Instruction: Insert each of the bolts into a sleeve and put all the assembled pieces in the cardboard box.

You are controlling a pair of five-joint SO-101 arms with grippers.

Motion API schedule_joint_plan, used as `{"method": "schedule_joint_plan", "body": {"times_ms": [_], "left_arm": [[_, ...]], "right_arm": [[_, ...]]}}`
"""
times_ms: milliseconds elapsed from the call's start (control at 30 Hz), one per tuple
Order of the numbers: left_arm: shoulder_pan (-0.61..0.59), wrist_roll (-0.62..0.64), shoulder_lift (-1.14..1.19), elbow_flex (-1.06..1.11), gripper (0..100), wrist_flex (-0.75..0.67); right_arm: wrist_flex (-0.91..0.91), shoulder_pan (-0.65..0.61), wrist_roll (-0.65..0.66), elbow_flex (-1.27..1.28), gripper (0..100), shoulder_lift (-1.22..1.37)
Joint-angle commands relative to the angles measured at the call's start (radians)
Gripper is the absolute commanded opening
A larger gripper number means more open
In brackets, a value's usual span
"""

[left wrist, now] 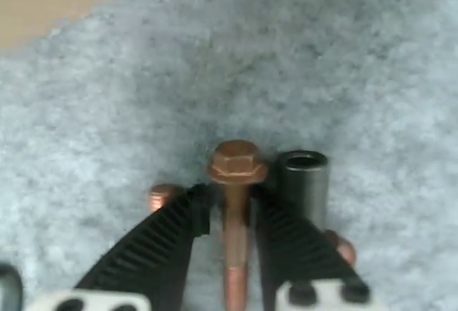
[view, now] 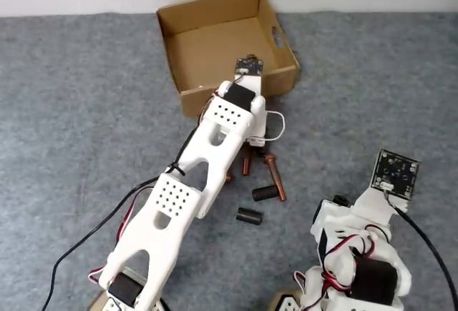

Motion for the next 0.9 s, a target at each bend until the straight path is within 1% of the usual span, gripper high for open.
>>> {"method": "schedule_joint_plan", "body": {"times_ms": [0,133,333,500,567,633,733,867], "left_arm": [[-0.005,0.002,-0.006,-0.015,0,0.028],[-0.009,0.003,-0.054,-0.019,0,0.032],[0.005,-0.002,-0.267,-0.018,0,0.034],[0.014,-0.061,-0.440,0.013,0,0.034],[0.012,-0.068,-0.514,0.062,0,0.034],[0.012,-0.086,-0.591,0.133,0,0.034],[0.015,-0.107,-0.730,0.275,0,0.032],[0.014,-0.109,-0.922,0.472,0,0.031]], "right_arm": [[-0.022,-0.044,0.006,-0.003,0.8,0.007],[-0.022,-0.051,0.006,-0.003,0.8,0.007],[-0.022,-0.050,0.012,-0.003,0.8,-0.001],[-0.019,-0.051,0.012,-0.012,0.8,-0.002],[-0.021,-0.051,0.015,-0.012,0.8,-0.002],[-0.021,-0.051,0.055,-0.012,0.8,-0.004],[-0.021,-0.051,0.068,-0.005,0.8,-0.012],[-0.022,-0.053,0.072,0.041,0.8,-0.099]]}}
